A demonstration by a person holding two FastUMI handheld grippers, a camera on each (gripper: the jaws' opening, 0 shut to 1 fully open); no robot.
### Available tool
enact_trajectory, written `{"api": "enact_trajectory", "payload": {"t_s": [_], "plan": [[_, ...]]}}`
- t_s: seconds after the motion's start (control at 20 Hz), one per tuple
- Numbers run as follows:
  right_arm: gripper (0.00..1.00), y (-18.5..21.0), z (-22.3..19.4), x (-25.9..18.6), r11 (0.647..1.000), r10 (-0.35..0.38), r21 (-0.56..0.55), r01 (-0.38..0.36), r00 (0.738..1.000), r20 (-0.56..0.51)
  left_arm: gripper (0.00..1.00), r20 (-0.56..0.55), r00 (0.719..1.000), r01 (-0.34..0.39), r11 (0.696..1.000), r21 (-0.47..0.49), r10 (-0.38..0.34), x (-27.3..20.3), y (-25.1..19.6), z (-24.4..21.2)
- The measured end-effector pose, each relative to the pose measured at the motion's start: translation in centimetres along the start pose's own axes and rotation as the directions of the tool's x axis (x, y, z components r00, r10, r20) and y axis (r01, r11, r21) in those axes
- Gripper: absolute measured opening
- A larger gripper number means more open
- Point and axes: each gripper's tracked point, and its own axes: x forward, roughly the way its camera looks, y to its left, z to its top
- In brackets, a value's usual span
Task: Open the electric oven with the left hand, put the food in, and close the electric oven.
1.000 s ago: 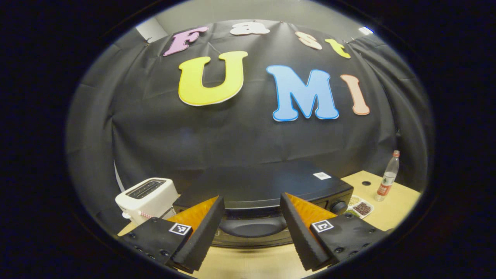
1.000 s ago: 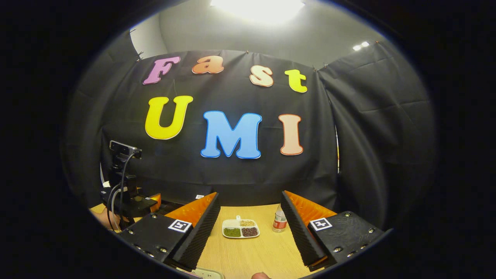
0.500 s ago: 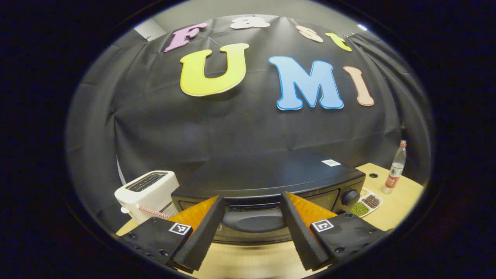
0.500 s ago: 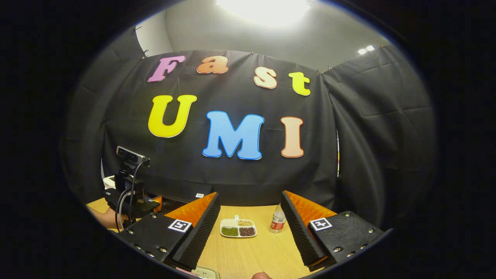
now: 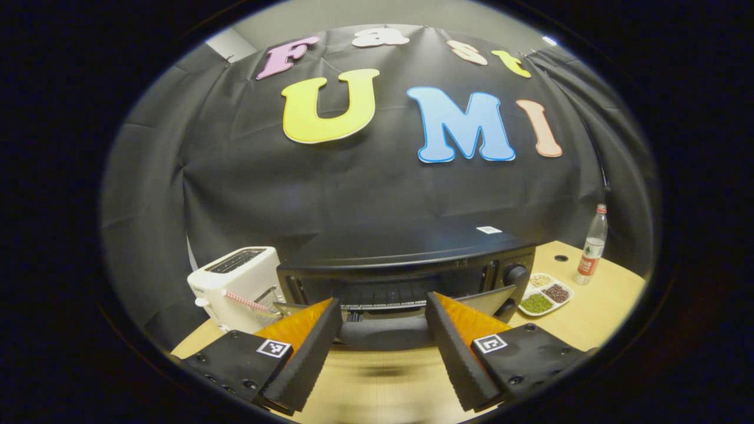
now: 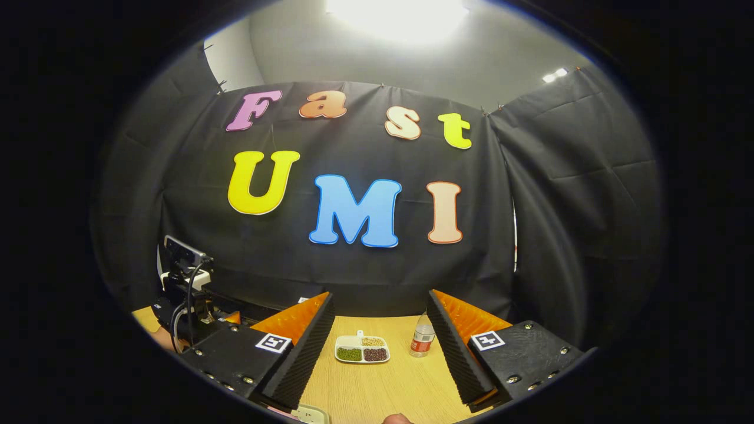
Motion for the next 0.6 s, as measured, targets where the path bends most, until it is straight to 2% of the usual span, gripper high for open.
{"api": "enact_trajectory", "payload": {"t_s": [0.05, 0.1, 0.15, 0.25, 0.3, 0.35, 0.45, 0.5, 0.6], "plan": [[0.95, 0.0, 0.2, -0.2, 1.000, 0.004, 0.001, -0.004, 1.000, 0.004, 0.91, -0.007, 1.000, 0.000, 1.000, 0.002, 0.000, -0.4, 0.0, -0.3], [0.95, 0.0, 0.2, -0.3, 1.000, 0.010, 0.003, -0.010, 1.000, 0.007, 1.00, -0.015, 1.000, -0.001, 1.000, 0.002, 0.001, -0.8, -0.1, -0.8], [0.95, 0.0, 0.2, -0.5, 1.000, 0.014, 0.004, -0.014, 1.000, 0.008, 0.97, -0.023, 1.000, -0.002, 1.000, 0.003, 0.002, -1.1, -0.2, -1.1], [0.95, 0.0, 0.1, -0.8, 1.000, 0.025, 0.006, -0.026, 1.000, 0.008, 1.00, -0.051, 0.999, -0.011, 1.000, 0.015, 0.012, -1.8, 0.0, -2.4], [0.95, 0.0, 0.0, -1.0, 1.000, 0.030, 0.006, -0.030, 1.000, 0.006, 0.97, -0.062, 0.998, -0.013, 1.000, 0.016, 0.014, -2.1, -0.1, -3.3], [0.95, 0.0, -0.1, -1.2, 0.999, 0.035, 0.003, -0.035, 0.999, 0.005, 1.00, -0.054, 0.998, -0.011, 1.000, 0.015, 0.012, -2.4, -0.3, -3.4], [0.95, -0.2, -0.3, -1.4, 0.999, 0.041, -0.003, -0.041, 0.999, 0.003, 0.97, -0.071, 0.997, -0.012, 1.000, 0.015, 0.013, -3.2, -0.3, -4.4], [0.95, -0.2, -0.4, -1.5, 0.999, 0.045, -0.003, -0.045, 0.999, 0.001, 1.00, -0.095, 0.995, -0.013, 1.000, 0.016, 0.014, -3.5, -0.4, -5.3], [0.95, -0.4, -0.6, -1.9, 0.999, 0.047, -0.005, -0.047, 0.999, -0.003, 0.97, -0.108, 0.994, -0.015, 1.000, 0.014, 0.016, -3.8, -0.6, -6.1]]}}
